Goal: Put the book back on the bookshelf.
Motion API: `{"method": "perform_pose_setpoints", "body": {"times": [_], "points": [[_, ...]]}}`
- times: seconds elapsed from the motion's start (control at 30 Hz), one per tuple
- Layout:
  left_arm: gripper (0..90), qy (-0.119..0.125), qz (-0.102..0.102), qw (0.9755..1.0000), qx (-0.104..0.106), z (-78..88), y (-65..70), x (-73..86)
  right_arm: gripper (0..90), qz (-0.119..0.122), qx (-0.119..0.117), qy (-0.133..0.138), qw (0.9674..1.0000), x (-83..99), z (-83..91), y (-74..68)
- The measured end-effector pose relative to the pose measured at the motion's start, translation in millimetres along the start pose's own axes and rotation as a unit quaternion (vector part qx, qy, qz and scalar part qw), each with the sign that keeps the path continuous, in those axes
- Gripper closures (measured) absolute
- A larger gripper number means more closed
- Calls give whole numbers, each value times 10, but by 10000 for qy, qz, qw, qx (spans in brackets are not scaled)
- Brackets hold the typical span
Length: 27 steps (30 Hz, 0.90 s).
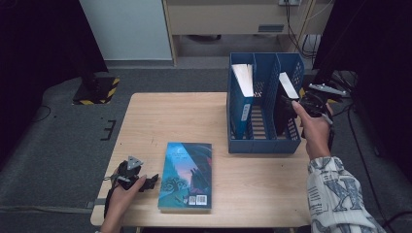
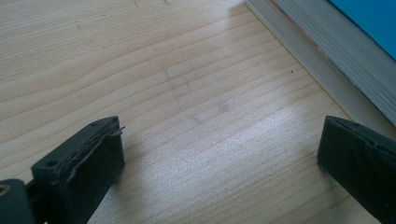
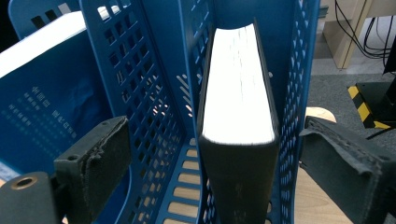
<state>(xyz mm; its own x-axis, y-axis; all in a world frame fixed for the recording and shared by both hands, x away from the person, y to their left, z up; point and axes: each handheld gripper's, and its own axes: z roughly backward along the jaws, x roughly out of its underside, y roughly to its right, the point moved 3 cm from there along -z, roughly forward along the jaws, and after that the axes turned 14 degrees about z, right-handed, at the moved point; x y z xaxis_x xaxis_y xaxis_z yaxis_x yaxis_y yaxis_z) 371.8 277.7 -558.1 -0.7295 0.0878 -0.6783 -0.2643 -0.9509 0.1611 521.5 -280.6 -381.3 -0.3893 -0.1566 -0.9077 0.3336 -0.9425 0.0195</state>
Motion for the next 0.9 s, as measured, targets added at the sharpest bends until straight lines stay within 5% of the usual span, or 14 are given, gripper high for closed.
{"method": "perform_pose_setpoints", "body": {"times": [0.33, 0.9], "points": [[0, 0, 4, 10000, -2, -1, 4, 0, 85, 187, -124, 68, 9997, 232, 212, -162], [0, -4, -11, 10000, 25, -6, 17, -1, 150, 766, -562, -81, 9954, 775, 322, -832]]}}
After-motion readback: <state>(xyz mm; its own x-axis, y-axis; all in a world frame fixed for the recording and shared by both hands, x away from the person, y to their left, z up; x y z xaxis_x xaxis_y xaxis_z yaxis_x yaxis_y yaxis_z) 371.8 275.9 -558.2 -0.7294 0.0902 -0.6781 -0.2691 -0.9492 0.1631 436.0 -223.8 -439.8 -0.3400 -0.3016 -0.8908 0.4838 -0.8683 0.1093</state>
